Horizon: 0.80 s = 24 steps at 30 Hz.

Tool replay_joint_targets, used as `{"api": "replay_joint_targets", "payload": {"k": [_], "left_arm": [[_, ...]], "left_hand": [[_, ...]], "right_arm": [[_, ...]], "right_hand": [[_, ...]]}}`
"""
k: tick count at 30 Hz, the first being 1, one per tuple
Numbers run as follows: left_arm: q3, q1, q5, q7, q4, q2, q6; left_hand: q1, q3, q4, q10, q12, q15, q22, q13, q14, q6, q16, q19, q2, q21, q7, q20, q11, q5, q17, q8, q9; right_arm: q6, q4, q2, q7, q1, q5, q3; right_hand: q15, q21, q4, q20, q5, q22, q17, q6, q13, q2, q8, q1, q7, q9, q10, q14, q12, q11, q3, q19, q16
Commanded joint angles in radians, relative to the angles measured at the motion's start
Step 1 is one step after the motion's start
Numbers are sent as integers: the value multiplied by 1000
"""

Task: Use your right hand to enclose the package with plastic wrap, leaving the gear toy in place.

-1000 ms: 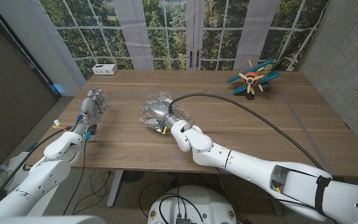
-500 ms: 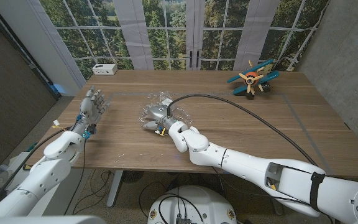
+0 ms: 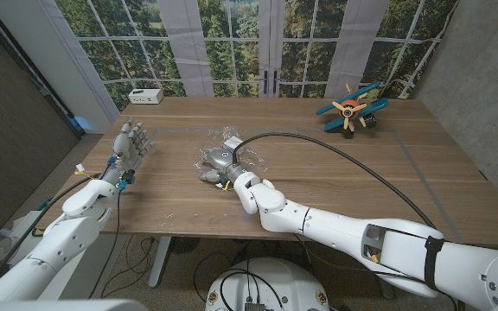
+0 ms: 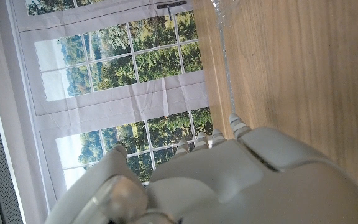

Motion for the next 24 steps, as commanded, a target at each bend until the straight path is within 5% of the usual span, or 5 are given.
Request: {"api": "replay_joint_targets", "payload": {"k": [1,6,13,24], "left_arm": [[5,-5,3,-2,-3,2,3],[7,-5,2,-3,-3,0,1],[7,-4,4,-3,-3,-1,-2],[7,-2,1,-4,-4,0,0]], "left_hand": [[7,1,-3,-79,0,3,4,4,-81,-59,2,-4,9,-3,-10,5,7,-1,3,1,4],[7,1,-3,-79,0,2,4,4,-81,-59,2,-3,8,-2,-10,5,7,-2,3,1,4],[7,0,-3,-80,0,2,4,4,-81,-59,2,-2,8,-2,-10,5,6,-2,3,1,4],[7,1,-4,-80,0,2,4,4,-81,-59,2,-2,8,-2,-9,5,6,-3,3,1,4]], "right_arm": [[-60,67,18,-128,-4,-23,-30],[-58,85,20,-229,-16,-23,-22],[25,119,14,-401,-36,3,1],[168,169,26,-646,-58,60,52]], "right_hand": [[-39,14,-12,-8,18,0,-4,78,2,25,25,104,-1,2,55,44,15,-11,38,36,17],[-67,26,-12,-30,21,-2,-10,159,1,45,46,167,8,0,134,99,35,-20,66,83,35],[-119,34,1,-71,-16,-4,-12,438,-3,83,131,245,33,2,287,185,65,-55,98,146,73],[-139,42,12,-78,-30,-4,-17,455,-3,89,132,247,39,1,335,241,73,-48,106,179,87]]}}
